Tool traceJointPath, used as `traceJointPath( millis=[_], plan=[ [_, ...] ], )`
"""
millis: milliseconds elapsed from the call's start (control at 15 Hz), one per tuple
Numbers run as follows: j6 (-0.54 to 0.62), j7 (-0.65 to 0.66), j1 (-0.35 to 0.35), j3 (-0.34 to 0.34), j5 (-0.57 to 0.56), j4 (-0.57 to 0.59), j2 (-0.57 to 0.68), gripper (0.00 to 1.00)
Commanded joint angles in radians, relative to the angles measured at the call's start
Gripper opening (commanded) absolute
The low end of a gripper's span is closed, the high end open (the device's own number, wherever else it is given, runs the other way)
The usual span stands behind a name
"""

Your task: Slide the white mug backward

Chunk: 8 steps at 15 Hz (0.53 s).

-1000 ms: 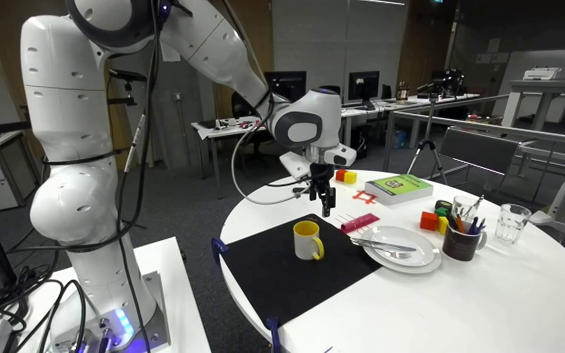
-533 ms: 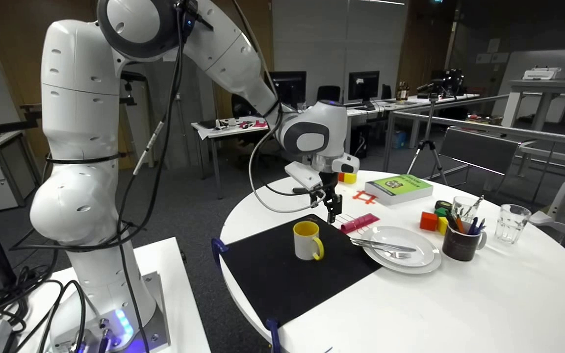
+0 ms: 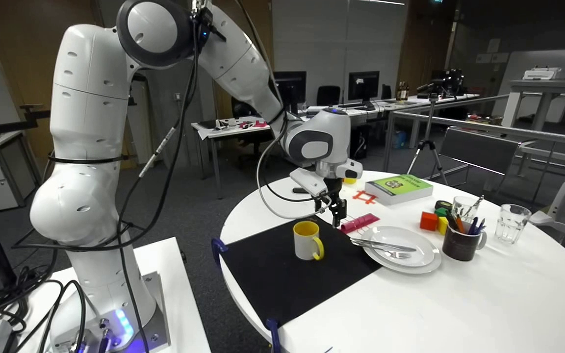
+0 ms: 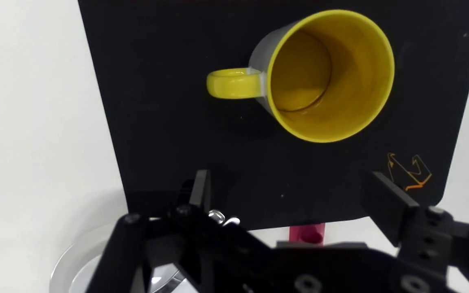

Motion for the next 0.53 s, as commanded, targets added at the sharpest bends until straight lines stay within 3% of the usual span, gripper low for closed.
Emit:
traceJointPath(
  millis=[0, 467],
  plan=[
    [0.035, -0.025, -0.019, 0.02, -0.01, 0.029, 0.035, 1.0],
    [0.016, -0.016, -0.019, 0.025, -0.024, 0.055, 0.078, 1.0]
  ],
)
